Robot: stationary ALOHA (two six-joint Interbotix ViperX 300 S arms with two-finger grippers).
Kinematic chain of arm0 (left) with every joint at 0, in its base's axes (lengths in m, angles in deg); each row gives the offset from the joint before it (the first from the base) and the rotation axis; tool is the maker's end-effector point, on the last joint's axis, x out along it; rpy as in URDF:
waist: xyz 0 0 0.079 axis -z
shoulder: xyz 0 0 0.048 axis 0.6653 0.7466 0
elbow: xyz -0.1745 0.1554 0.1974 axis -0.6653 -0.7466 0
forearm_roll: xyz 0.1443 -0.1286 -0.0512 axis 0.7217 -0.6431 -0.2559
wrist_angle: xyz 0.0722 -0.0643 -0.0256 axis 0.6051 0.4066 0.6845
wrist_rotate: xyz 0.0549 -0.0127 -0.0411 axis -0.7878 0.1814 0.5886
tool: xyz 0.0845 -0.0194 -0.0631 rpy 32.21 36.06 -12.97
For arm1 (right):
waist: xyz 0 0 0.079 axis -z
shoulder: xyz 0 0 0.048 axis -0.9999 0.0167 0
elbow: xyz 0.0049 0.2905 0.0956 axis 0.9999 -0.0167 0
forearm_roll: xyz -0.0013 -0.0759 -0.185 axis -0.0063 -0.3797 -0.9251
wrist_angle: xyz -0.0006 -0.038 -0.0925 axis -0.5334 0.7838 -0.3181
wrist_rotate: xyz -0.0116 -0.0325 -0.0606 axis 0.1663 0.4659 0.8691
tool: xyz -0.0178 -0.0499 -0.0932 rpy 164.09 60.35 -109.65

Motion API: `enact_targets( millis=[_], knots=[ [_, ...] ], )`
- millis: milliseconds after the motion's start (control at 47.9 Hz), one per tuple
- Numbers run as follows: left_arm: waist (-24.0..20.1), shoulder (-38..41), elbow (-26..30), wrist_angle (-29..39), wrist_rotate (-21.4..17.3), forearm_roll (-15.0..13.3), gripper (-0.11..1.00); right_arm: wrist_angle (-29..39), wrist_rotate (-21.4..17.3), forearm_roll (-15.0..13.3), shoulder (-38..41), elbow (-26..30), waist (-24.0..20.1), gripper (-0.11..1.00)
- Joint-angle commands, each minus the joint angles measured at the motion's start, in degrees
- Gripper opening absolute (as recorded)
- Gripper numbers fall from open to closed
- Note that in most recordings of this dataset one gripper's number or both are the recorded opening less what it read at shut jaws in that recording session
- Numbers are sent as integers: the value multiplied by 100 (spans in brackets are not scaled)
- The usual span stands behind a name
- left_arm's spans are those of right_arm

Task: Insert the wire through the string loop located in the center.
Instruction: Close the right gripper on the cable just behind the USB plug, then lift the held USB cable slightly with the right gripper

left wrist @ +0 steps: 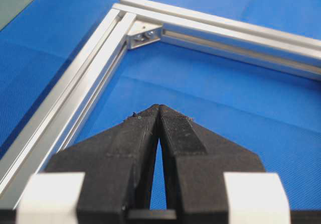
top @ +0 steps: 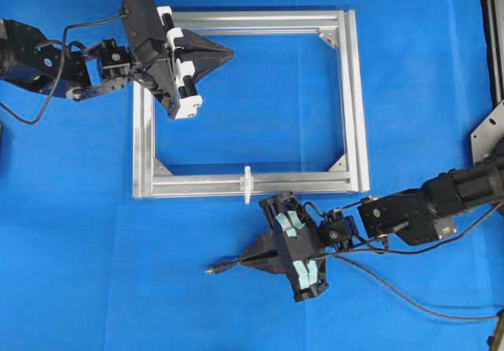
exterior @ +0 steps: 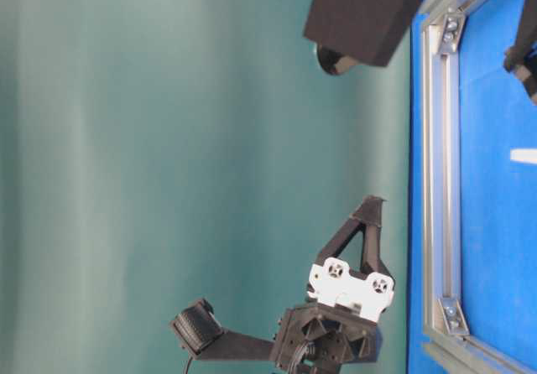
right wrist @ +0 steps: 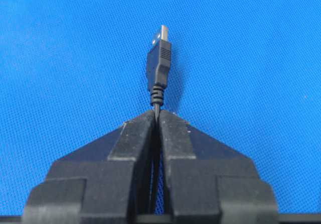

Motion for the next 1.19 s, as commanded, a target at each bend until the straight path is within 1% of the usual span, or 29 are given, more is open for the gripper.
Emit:
enact_targets(
  millis=[0,230,648,1003,1170],
  knots=[
    [18,-167,44,-18,0,18,0,-18,0,9,-105,35,-26,-3],
    [18,-158,53,-9,0,18,0,132,-9,9,-316,53,-44,-3],
    [18,-167,62,-9,0,18,0,1301,18,0,-1345,88,-44,-3],
    [18,-158,70,-9,0,18,0,1863,62,-26,-1863,185,-44,-3],
    [18,-167,53,-9,0,26,0,1890,88,-35,-1872,185,-44,-3]
  ],
)
